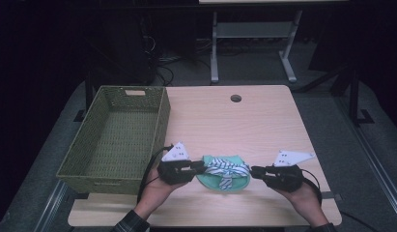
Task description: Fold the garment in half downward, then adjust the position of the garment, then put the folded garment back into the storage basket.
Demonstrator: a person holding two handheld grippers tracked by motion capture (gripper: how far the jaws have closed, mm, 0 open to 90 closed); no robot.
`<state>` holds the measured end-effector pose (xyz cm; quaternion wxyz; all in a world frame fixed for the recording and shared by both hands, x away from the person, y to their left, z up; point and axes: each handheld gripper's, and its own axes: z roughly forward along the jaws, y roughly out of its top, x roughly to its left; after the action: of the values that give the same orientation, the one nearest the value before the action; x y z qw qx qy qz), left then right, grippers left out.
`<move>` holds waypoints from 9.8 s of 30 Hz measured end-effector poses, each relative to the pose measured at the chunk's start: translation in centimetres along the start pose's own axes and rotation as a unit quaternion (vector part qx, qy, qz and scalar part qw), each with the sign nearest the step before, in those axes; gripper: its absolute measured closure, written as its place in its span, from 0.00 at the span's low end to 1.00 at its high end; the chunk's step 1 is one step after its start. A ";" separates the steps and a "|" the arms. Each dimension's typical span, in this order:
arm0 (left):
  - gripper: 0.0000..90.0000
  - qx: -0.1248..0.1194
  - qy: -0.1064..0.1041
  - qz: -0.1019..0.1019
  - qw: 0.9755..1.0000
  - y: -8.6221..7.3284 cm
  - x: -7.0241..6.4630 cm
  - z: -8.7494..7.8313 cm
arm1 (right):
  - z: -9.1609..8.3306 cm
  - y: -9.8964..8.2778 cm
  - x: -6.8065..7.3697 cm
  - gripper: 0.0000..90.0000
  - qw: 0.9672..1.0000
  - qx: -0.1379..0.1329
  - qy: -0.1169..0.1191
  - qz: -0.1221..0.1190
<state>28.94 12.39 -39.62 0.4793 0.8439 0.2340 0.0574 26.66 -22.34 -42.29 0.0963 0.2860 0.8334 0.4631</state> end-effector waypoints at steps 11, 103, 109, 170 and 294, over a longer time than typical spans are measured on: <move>0.99 0.020 -0.004 -0.032 0.999 1.8 1.7 2.7 | 3.0 2.6 -1.5 1.00 1.000 0.005 0.002 0.008; 0.99 0.102 -0.049 -0.009 0.994 -2.5 -2.9 5.2 | 10.8 2.4 -5.3 1.00 0.998 0.058 -0.014 0.025; 0.99 0.119 -0.048 -0.011 0.992 -3.0 -2.4 6.1 | 11.0 2.2 -5.0 1.00 0.997 0.069 -0.005 0.019; 0.98 0.116 0.021 0.039 0.992 -0.9 2.6 8.4 | 4.2 -2.5 -1.2 0.99 0.996 0.079 0.036 0.036; 0.81 0.179 -0.068 0.052 0.980 5.9 2.7 5.7 | 1.4 -5.7 -4.2 0.15 0.987 0.075 -0.128 0.057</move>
<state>35.13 6.60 -38.03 0.3322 0.9289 0.1626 -0.0182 28.44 -26.02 -48.22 0.1539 0.3969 0.8286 0.3637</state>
